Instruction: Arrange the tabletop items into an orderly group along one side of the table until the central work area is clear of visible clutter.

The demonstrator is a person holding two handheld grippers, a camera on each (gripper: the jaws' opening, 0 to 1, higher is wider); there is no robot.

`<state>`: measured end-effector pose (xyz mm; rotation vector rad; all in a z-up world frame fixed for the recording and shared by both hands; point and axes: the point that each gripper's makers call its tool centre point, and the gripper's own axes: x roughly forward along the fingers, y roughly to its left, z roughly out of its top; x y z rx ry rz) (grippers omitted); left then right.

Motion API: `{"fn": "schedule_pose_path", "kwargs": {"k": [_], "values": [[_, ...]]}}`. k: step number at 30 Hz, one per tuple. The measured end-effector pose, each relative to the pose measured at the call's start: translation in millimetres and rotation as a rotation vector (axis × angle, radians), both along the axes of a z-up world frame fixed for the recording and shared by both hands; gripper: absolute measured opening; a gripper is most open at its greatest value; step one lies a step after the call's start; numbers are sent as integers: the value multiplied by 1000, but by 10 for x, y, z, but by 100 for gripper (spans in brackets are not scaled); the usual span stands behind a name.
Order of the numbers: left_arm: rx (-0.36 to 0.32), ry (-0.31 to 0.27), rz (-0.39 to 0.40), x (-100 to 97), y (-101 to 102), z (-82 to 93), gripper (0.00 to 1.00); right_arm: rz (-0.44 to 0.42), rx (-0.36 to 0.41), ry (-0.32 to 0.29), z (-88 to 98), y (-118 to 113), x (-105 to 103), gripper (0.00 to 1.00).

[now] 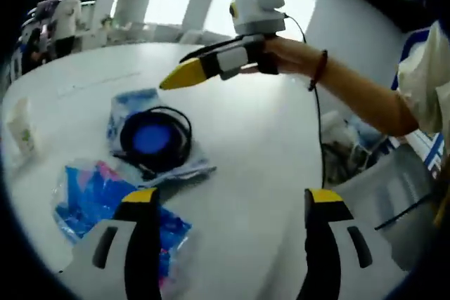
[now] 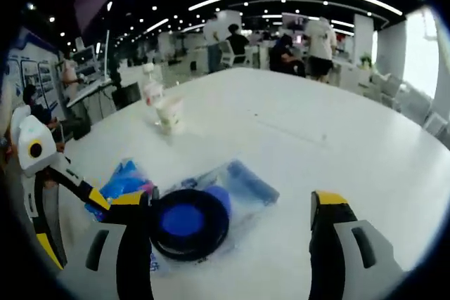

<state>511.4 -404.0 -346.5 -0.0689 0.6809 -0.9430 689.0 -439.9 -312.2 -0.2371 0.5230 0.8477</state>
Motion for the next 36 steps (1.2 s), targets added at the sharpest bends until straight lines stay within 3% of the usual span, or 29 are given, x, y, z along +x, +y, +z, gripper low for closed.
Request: {"fn": "schedule_pose_path", "kwargs": {"k": [4,7,11,14,16,19,20,26,29,32,36], "values": [[-31,41,42,41,-26,-29,76,12,-2,-5,-27,21,50,87],[-78,88,117,119,-46,-38,73,25,-11,-26,-49,27,127,82],[-87,142,212,201,1,-86,67,27,-11,-37,-79,2,242,78],[-154,193,294,294,-17,-57,65,29,-7,-43,-84,3,277,74],[-162,222,331,321,-9,-72,63,32,-3,-41,-97,8,296,70],[-188,238,403,386,13,-91,50,42,-19,-24,-162,9,330,66],[-184,234,393,380,0,-107,48,47,-35,-21,-190,5,350,65],[-192,262,456,418,-12,-178,42,75,-80,-27,-255,-5,448,58],[-197,261,486,460,-1,-191,40,83,-77,-16,-285,3,473,54],[-230,303,512,477,-22,-200,37,91,-91,-9,-346,-6,508,51],[-220,306,545,505,8,-229,32,97,-85,10,-420,-13,544,45]]}}
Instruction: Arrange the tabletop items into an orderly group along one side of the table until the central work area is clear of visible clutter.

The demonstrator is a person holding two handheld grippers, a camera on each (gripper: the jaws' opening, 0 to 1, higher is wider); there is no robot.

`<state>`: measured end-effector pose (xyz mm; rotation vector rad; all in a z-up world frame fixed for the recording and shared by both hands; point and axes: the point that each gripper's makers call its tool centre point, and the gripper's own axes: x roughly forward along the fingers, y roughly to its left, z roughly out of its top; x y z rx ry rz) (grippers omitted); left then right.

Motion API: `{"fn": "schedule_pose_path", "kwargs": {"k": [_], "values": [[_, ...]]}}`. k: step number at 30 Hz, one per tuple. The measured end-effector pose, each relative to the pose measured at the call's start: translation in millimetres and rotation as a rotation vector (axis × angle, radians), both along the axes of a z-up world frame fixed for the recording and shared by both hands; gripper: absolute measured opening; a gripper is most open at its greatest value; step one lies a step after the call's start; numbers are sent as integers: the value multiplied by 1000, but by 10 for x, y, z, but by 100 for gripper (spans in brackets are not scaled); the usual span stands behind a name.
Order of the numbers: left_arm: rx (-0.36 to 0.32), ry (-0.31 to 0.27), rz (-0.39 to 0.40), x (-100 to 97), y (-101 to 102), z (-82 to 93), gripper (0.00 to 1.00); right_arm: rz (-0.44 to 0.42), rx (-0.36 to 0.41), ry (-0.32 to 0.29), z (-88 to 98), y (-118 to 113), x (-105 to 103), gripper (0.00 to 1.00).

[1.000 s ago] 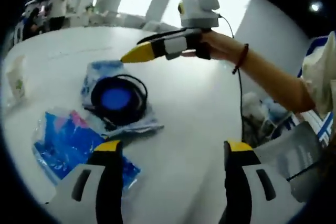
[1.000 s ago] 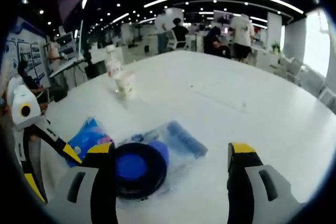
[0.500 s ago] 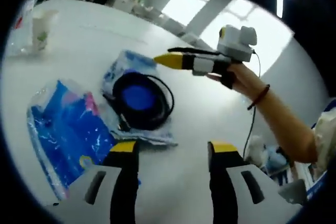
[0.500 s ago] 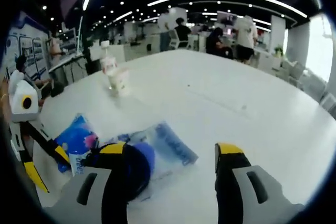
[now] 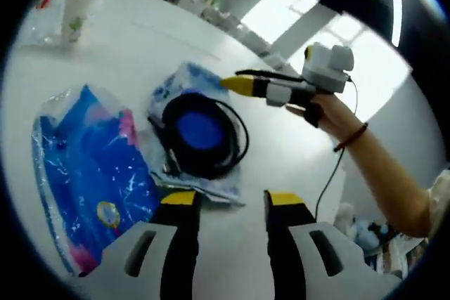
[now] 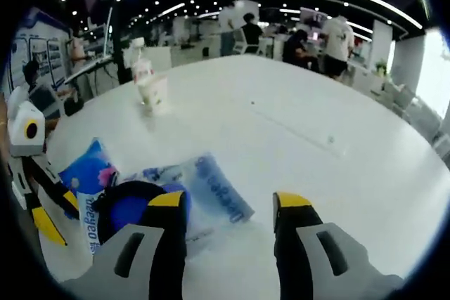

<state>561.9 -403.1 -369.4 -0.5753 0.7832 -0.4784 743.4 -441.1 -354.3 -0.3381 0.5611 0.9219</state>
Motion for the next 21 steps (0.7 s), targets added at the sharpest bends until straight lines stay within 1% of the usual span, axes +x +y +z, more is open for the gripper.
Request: {"fn": "schedule_pose_path", "kwargs": {"k": [3,4,6,12,14,16,19,21], "values": [[22,8,-10,5,-4,-34,30,10,-16,14,-63,-10,12,41],[32,23,-27,-4,-23,-76,31,12,-37,17,-107,-32,30,40],[29,39,-15,12,-16,-122,33,20,-47,18,-136,-40,35,39],[28,54,22,66,0,-160,24,41,-72,27,-187,-68,39,33],[24,75,50,84,24,-190,21,48,-78,20,-198,-85,43,31],[14,79,51,89,22,-187,20,56,-88,13,-216,-102,52,30],[20,83,55,88,37,-199,17,70,-105,3,-225,-110,50,27],[15,95,71,95,60,-219,15,77,-111,-9,-217,-111,62,25]]}}
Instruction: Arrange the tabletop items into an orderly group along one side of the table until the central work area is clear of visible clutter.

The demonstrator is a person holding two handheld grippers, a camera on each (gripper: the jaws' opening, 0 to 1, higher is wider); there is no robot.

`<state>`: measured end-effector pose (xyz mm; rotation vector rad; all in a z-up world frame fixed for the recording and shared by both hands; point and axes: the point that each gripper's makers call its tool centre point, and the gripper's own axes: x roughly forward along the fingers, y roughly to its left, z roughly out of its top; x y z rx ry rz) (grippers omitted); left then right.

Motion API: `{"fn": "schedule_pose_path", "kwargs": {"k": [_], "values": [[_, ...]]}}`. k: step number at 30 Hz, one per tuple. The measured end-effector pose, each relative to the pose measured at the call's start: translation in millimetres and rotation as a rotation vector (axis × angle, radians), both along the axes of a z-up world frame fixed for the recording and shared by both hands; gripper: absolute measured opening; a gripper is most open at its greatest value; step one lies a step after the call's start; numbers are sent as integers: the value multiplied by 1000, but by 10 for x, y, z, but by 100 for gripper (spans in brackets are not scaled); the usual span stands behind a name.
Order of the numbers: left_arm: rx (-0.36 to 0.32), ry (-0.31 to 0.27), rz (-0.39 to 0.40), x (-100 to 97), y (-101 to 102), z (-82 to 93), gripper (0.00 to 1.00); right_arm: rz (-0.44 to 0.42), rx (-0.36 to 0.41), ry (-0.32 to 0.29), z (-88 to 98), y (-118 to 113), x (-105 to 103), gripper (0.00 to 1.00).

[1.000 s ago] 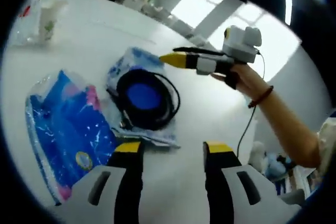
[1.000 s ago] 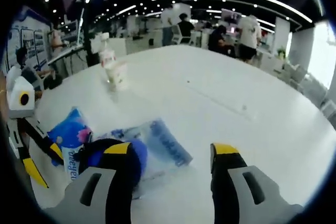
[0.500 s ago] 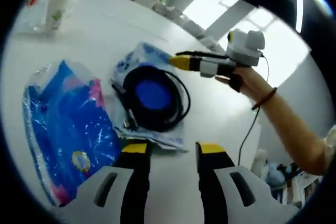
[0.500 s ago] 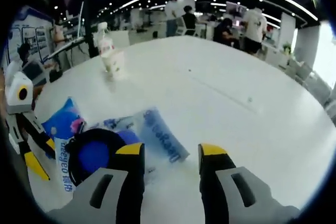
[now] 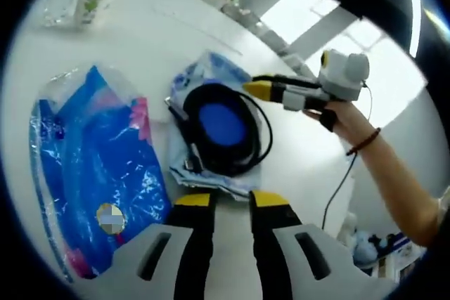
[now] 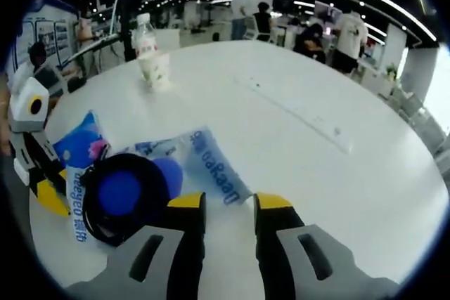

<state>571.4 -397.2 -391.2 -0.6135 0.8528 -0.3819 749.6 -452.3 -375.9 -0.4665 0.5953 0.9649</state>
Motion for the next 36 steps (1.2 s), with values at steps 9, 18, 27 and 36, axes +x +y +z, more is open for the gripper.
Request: {"fn": "schedule_pose_path", "kwargs": {"k": [9,18,27,36], "values": [[-3,1,-26,-26,-30,11,7,10,-30,-42,7,9,78,17],[-9,21,-38,-26,-14,38,3,25,-43,-47,1,-6,106,16],[-2,16,-48,-18,-9,51,2,37,-54,-33,-27,-20,86,10],[12,-6,-18,65,122,112,0,12,-56,-30,-7,-103,43,2]]}}
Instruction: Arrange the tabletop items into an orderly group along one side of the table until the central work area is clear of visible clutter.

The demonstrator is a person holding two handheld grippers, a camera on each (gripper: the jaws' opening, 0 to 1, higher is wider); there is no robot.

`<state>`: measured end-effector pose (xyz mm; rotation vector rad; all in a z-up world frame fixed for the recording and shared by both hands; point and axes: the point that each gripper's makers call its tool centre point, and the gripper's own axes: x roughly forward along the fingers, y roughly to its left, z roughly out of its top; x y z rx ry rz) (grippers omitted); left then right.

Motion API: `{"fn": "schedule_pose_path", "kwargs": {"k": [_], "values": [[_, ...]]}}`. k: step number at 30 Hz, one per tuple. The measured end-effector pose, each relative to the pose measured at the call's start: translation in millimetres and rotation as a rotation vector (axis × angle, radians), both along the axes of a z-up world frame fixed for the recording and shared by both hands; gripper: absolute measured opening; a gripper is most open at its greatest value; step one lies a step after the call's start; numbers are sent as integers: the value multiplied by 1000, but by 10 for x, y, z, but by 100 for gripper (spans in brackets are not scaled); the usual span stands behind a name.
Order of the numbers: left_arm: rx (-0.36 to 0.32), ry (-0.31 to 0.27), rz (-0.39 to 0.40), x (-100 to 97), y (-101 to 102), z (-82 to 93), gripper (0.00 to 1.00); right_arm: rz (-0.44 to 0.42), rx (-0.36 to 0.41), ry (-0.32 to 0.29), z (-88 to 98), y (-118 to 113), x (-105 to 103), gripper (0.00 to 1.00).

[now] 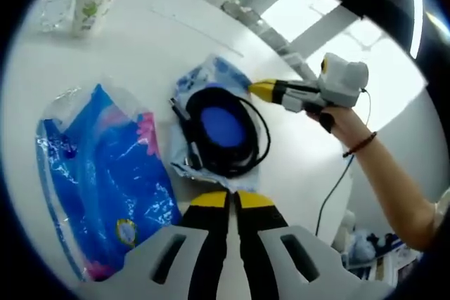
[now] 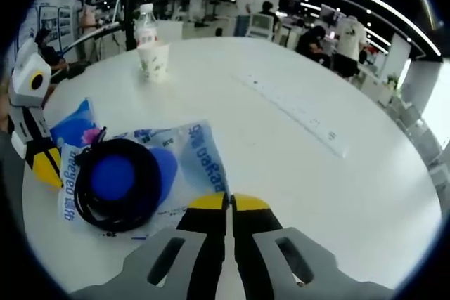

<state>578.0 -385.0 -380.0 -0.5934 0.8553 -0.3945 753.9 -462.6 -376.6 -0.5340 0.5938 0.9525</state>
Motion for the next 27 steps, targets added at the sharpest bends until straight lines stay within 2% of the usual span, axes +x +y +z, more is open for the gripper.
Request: {"fn": "schedule_pose_path", "kwargs": {"k": [8,16,23,27], "values": [[6,-19,18,87,131,80,0,-40,-4,6,38,-138,-40,1],[25,-68,27,217,233,197,0,-83,28,-17,204,-257,-143,1],[112,-160,-16,330,290,307,0,-127,47,-64,331,-311,-236,1],[146,-185,-30,364,322,323,0,-149,63,-86,383,-326,-269,1]]}}
